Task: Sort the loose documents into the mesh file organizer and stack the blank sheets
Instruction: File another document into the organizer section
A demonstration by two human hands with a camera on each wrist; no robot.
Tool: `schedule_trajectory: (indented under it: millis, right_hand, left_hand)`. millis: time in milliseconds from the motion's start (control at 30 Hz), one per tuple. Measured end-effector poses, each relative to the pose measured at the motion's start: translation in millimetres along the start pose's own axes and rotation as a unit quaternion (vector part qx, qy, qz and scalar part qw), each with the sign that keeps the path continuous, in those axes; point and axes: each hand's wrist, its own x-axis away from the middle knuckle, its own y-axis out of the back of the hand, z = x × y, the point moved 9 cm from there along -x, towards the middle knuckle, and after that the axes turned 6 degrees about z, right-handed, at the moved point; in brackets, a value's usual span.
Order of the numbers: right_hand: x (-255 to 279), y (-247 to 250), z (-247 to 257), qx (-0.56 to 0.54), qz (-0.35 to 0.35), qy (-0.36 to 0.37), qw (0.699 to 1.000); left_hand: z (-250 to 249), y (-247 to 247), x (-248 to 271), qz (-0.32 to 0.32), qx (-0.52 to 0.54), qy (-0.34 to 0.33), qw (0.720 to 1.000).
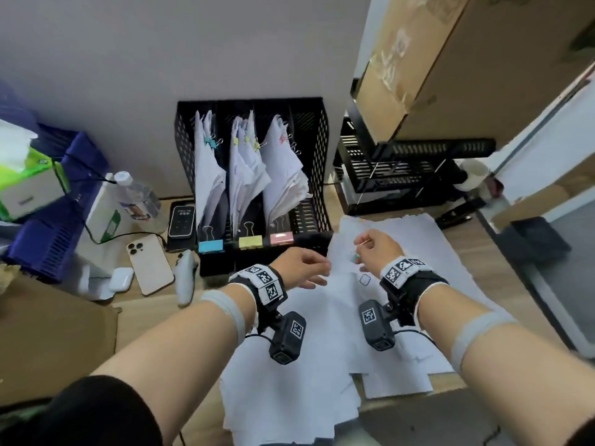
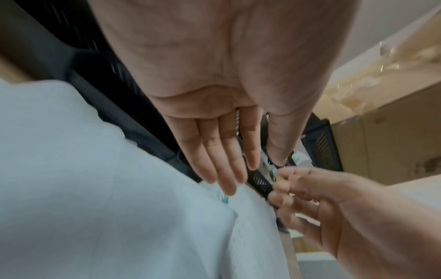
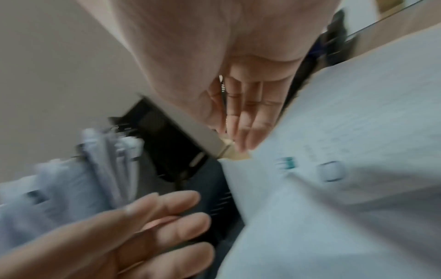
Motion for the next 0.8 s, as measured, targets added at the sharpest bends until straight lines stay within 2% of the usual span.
schedule_trajectory:
  millis: [67,167,333,433,533,633,700,800]
  right_hand:
    - [-3,9,-55,0.092,0.033,-0.066,0.993]
    - [-7,25,-127,0.161,0.075,-0.144,0.974]
    - [-27,50,-194,0.247,0.117,-0.169,0.947]
    - [-48,57,-211,0.294,0.135,-0.139,0.936]
    - [-68,67,-218,0.315,0.133,-0.115,0.933]
    - [-84,74,-221,0.324,0.134,-0.109,0.93]
    - [-87,76,-221,0.328,0.141,-0.109,0.928]
    - [-87,82,-222,0.331,0.142,-0.108,0.927]
  left_hand:
    - [8,-26,-18,0.011,-0.011,0.022,1.0]
    - [21,-58,-46,0.012,-0.04,0.058,0.997]
    - [16,-88,-86,-0.03,-0.176,0.083,0.98]
    - [14,-94,-106,-0.069,-0.252,0.11,0.959]
    - [26,-89,-123,-0.095,-0.311,0.179,0.928]
    - [38,-85,-131,-0.117,-0.296,0.217,0.923]
    - [40,-85,-136,-0.133,-0.272,0.202,0.931]
    - [29,-85,-142,-0.157,-0.255,0.138,0.944]
